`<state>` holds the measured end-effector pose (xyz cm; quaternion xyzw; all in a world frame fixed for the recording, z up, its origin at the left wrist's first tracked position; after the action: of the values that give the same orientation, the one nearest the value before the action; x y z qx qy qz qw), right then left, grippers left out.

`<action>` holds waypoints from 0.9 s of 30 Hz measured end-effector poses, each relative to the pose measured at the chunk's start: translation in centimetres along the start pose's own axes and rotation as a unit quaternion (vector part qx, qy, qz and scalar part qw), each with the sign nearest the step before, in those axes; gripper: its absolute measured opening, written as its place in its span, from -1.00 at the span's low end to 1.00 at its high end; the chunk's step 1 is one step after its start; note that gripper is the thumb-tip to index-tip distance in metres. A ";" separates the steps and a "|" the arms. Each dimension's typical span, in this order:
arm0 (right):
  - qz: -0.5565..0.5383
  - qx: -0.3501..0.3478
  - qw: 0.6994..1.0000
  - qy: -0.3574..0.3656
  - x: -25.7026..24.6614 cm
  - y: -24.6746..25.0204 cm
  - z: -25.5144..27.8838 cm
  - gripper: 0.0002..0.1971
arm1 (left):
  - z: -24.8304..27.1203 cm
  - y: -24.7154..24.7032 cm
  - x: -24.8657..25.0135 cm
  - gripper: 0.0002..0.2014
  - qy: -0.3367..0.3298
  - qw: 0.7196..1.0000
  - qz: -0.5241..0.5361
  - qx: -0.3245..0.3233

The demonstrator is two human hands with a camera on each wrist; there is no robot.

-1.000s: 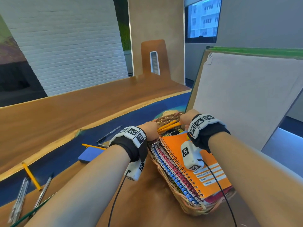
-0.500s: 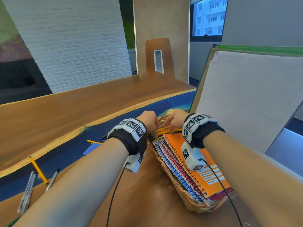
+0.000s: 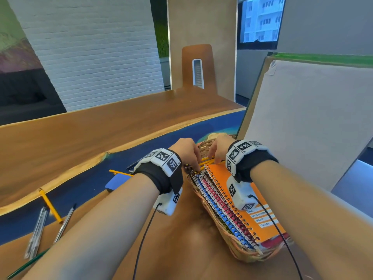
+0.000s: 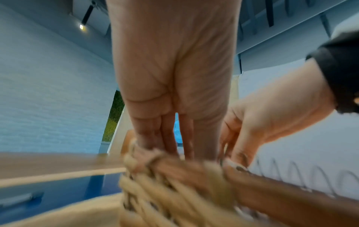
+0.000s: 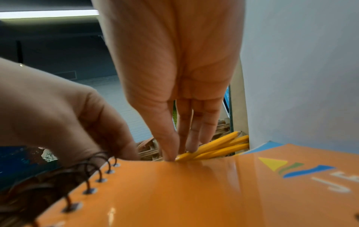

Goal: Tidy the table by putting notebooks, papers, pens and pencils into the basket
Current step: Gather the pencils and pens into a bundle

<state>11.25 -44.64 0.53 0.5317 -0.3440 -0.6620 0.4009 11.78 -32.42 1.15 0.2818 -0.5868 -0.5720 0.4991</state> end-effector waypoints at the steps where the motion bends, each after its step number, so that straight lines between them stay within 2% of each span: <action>1: 0.002 0.002 1.000 -0.002 0.0 0.0 -0.1 -0.75 | 0.1 0.1 -0.1 -0.74 0.006 1.000 -0.012 -0.009; 5: 0.020 0.014 1.000 -0.012 -0.1 -0.3 -0.5 -0.78 | 0.0 -0.1 0.3 -0.72 -0.003 0.999 -0.050 0.007; 9: 0.036 0.021 0.999 -0.016 0.1 -0.4 -0.4 -0.79 | -0.1 -0.6 0.5 -0.76 -0.009 0.999 -0.036 0.012; 14: -0.003 0.052 0.999 -0.006 -0.7 0.1 0.4 -0.82 | 0.4 -0.5 0.2 -0.75 -0.027 0.999 -0.027 0.016; 20: -0.081 0.068 0.992 0.069 -4.5 1.1 2.8 -0.80 | 3.6 2.2 -1.7 -0.84 -0.058 0.984 0.065 0.155; 23: -0.107 0.079 0.985 0.107 -7.4 1.1 3.8 -0.78 | 6.0 3.3 -4.7 -0.86 -0.030 0.978 0.072 0.193; 27: -0.112 0.101 0.976 0.155 -11.9 0.1 4.8 -0.80 | 9.4 3.8 -10.2 -0.85 0.056 0.970 0.074 0.224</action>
<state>7.91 -33.87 6.62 0.7011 -0.2810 -0.5736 0.3169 7.70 -18.84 3.50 0.3737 -0.6901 -0.3707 0.4966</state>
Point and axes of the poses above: each hand's wrist, its own z-axis away from the middle knuckle, its own y-axis out of the back of the hand, x = y × z, the point moved 5 cm from there along -z, towards the middle knuckle, and after that the axes turned 6 degrees about -z, right-handed, at the moved point
